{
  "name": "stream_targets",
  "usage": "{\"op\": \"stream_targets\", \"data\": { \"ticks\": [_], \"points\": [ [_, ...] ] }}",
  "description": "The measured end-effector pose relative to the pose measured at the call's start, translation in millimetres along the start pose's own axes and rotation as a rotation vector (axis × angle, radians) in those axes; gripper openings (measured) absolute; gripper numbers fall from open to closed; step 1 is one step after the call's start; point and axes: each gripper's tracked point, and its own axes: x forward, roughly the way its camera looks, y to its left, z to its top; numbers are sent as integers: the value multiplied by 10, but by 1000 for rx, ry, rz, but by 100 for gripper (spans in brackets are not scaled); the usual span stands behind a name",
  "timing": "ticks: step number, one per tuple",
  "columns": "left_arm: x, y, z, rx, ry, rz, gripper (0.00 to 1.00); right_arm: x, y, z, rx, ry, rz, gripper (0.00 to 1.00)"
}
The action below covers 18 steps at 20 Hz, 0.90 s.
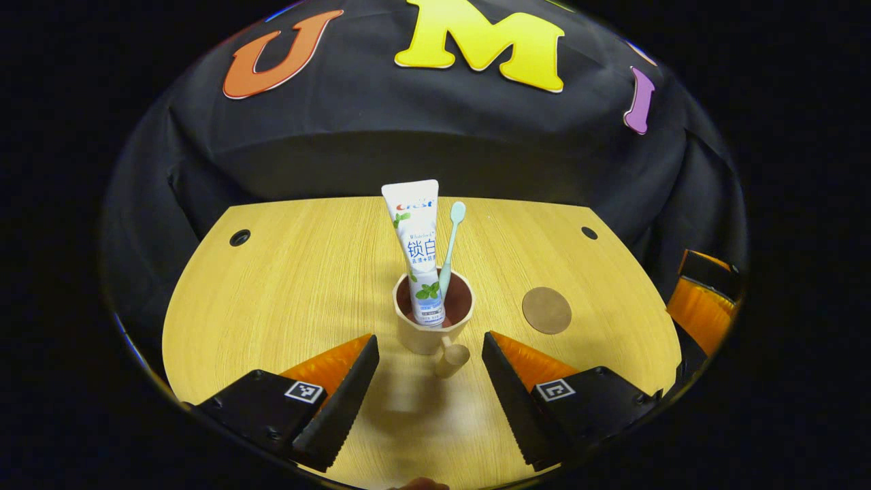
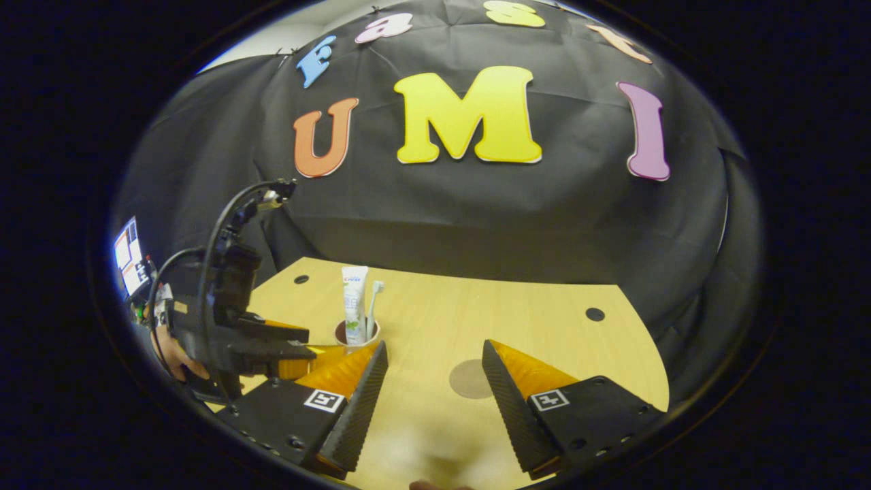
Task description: Put the toothbrush and toothpaste on the desktop into the cup, then pick up the cup and place it on the coaster on the desktop.
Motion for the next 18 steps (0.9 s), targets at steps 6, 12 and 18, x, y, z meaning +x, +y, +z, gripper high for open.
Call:
{"op": "stream_targets", "data": {
  "ticks": [6,12,18],
  "points": [
    [229,-12,-125,-59,129,31,97,-212,-214,-330,51,41,-21,83],
    [431,-89,-223,-87,260,44,92,-290,-300,-599,79,89,-18,84],
    [525,-65,-269,-60,356,83,69,-285,-412,-724,117,113,-24,84]
  ]
}}
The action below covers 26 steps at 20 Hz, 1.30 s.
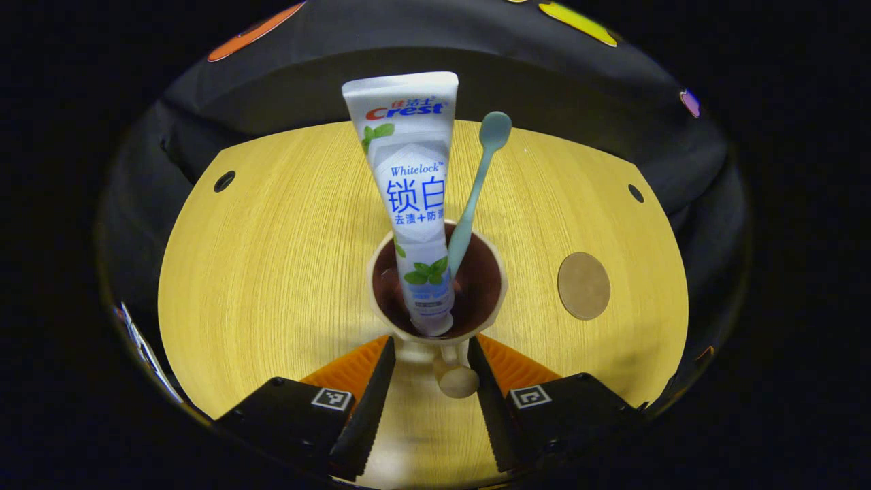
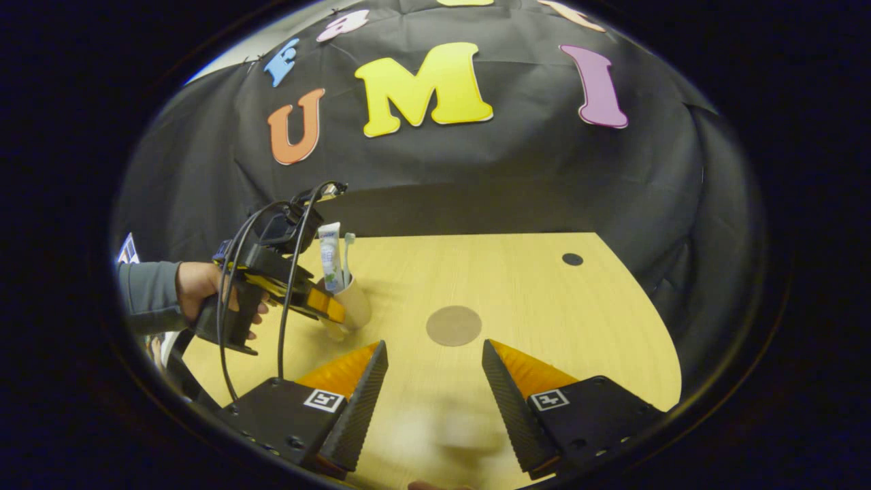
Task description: Put the toothbrush and toothpaste on the desktop into the cup, then pick up the cup and place it on the coaster on the desktop.
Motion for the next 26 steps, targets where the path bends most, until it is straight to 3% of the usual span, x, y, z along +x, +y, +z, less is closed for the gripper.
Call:
{"op": "stream_targets", "data": {
  "ticks": [1,2,5,6,12,13,17,26],
  "points": [
    [19,-15,-4,4,14,2,72,2,-10,-22,6,2,-1,83],
    [31,-15,-7,9,27,13,59,1,-22,-25,11,4,-4,84],
    [47,28,-73,16,64,44,48,21,-47,-2,20,-2,-5,83],
    [44,27,-80,21,70,51,30,33,-59,7,22,-1,-8,84],
    [44,17,-55,28,77,49,29,44,-94,1,23,3,-19,84],
    [39,8,-49,24,73,48,24,47,-90,-3,23,5,-20,84],
    [-1,-43,-29,11,54,7,22,35,-105,3,17,4,-27,84],
    [-160,-367,218,112,-32,-17,21,-70,-190,42,11,-17,-52,84]
  ]
}}
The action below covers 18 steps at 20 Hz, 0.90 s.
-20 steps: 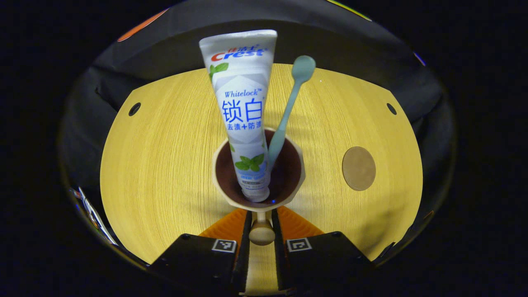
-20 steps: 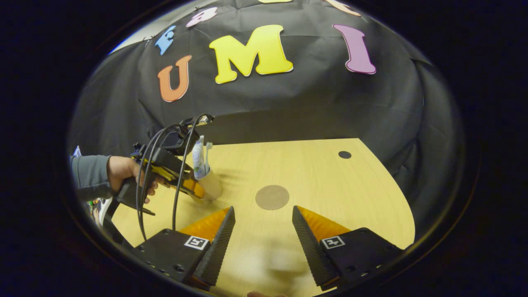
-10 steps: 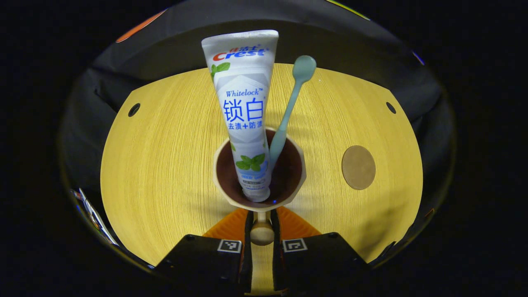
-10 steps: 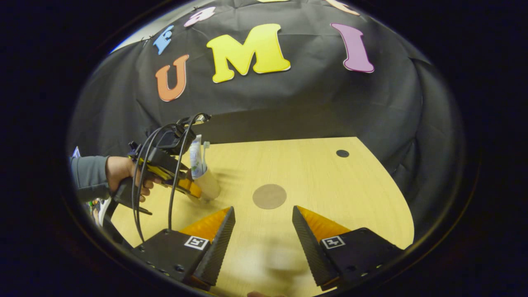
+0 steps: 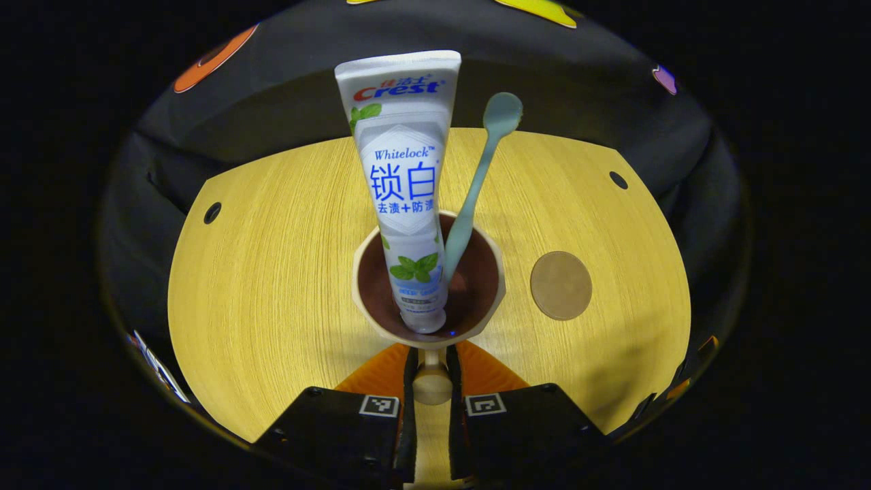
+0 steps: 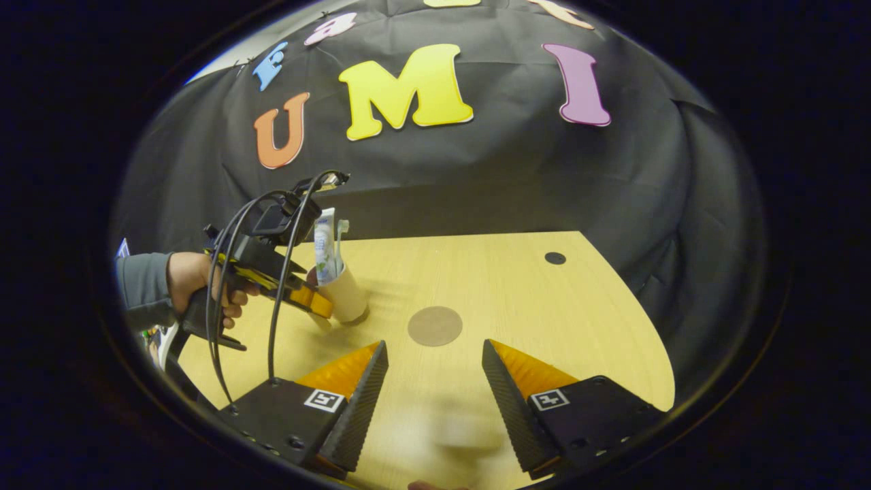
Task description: Put the toothbrush and toothpaste on the desktop into the cup, then pick up the cup and place it on the coaster on the desktop.
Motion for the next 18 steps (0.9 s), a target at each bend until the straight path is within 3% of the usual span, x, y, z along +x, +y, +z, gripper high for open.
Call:
{"op": "stream_targets", "data": {
  "ticks": [12,18],
  "points": [
    [-32,-792,174,129,-28,-86,21,-242,-398,-21,24,-35,-71,84],
    [170,-919,222,179,-21,-103,21,-295,-626,-29,37,-39,-108,84]
  ]
}}
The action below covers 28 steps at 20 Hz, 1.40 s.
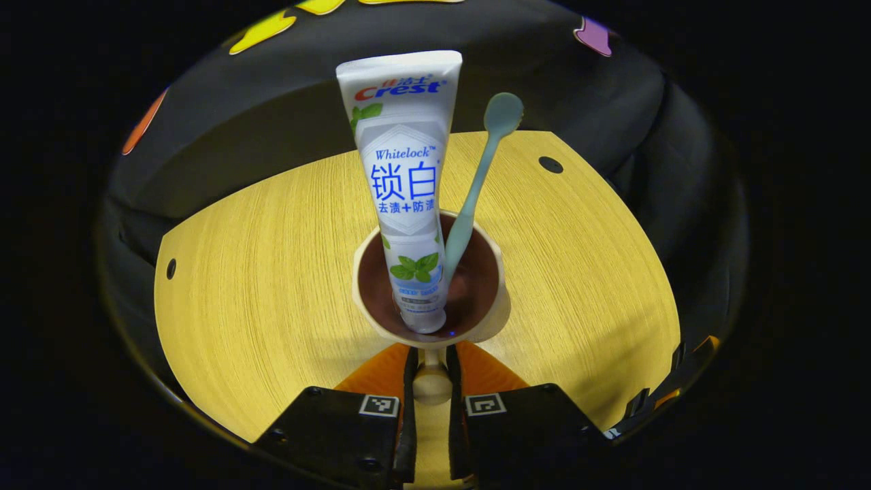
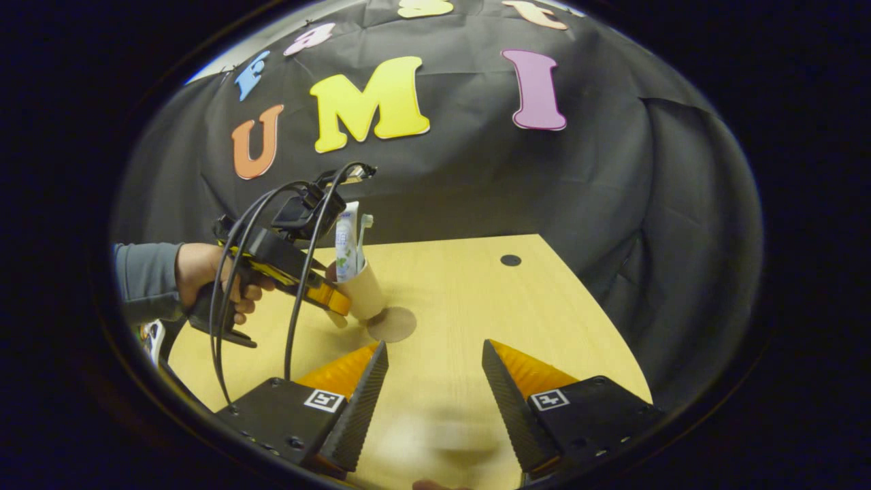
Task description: Put the toothbrush and toothpaste on the desktop into the cup, then pick up the cup and place it on the coaster on the desktop.
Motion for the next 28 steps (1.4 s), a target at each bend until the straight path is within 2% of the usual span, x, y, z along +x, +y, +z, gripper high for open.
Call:
{"op": "stream_targets", "data": {
  "ticks": [7,8,9,18,22,23,24,26,27,28],
  "points": [
    [178,-181,-28,37,29,-10,22,-2,-186,-30,23,11,-26,84],
    [194,-214,-40,38,34,-12,25,6,-208,-31,25,11,-27,84],
    [195,-274,-50,39,37,-15,22,-1,-227,-45,27,11,-32,84],
    [209,-290,-126,41,79,-8,21,-31,-333,-115,40,32,-29,84],
    [176,-263,-117,47,54,-19,29,-33,-348,-101,48,27,-24,84],
    [138,-247,-93,51,39,-17,19,-34,-355,-97,51,25,-24,84],
    [99,-229,-67,55,22,-21,32,-36,-345,-79,52,22,-21,84],
    [-34,-224,-19,59,-17,-27,40,-57,-338,-47,45,9,-19,84],
    [-112,-224,-4,54,-34,-36,53,-61,-312,-15,38,0,-19,84],
    [-191,-223,3,42,-52,-48,52,-55,-288,30,28,-10,-15,82]
  ]
}}
